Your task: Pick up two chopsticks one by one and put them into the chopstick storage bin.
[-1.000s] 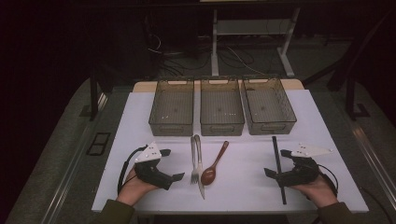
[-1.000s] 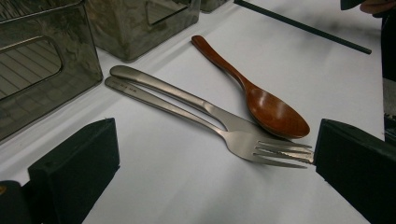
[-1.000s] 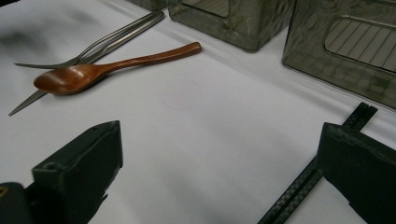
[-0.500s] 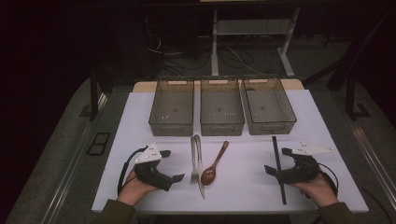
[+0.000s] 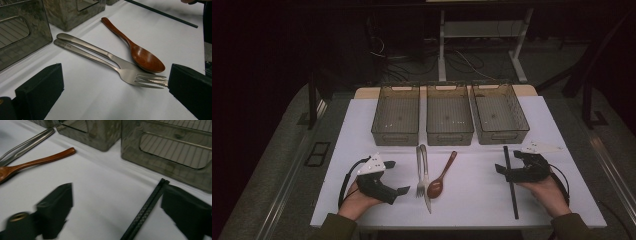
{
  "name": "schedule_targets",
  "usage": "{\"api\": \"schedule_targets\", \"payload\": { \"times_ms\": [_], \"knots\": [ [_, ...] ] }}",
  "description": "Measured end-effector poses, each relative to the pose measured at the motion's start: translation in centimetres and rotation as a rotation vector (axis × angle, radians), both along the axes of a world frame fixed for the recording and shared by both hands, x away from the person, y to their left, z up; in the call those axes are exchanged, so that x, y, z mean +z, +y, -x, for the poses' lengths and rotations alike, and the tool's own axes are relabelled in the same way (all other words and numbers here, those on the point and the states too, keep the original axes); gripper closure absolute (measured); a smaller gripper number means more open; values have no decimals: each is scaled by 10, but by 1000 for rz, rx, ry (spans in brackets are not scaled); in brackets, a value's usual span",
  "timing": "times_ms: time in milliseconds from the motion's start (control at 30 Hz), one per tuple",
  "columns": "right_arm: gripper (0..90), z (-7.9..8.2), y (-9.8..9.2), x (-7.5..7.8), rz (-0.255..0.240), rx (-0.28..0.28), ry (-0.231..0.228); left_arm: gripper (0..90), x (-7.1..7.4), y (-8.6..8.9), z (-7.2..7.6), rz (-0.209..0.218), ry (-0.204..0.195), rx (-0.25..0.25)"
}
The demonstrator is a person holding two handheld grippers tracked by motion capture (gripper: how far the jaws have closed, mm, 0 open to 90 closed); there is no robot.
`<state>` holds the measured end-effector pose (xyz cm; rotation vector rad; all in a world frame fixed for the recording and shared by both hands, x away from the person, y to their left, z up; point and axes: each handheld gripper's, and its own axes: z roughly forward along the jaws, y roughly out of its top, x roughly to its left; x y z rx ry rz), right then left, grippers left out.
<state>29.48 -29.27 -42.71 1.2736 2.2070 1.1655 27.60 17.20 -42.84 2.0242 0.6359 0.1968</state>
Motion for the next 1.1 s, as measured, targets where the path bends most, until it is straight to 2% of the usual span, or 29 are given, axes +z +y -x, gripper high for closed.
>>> {"api": "schedule_targets", "payload": {
  "times_ms": [233, 500, 600, 933, 1100],
  "knots": [
    [238, -18, -2, -1, 37, -61, 22, 0, 0, 0, 0, 0, -3, -2],
    [406, -40, -4, -8, 45, -95, 61, 0, 0, 0, 0, -2, -2, -4],
    [466, -50, -4, -11, 63, -111, 72, 0, 0, 0, 0, -1, -1, -3],
    [621, -67, -5, -18, 82, -154, 116, 0, 0, 0, 0, -5, 1, -6],
    [659, -70, -8, -20, 85, -182, 136, 0, 0, 0, 0, 0, 5, -6]
  ]
}}
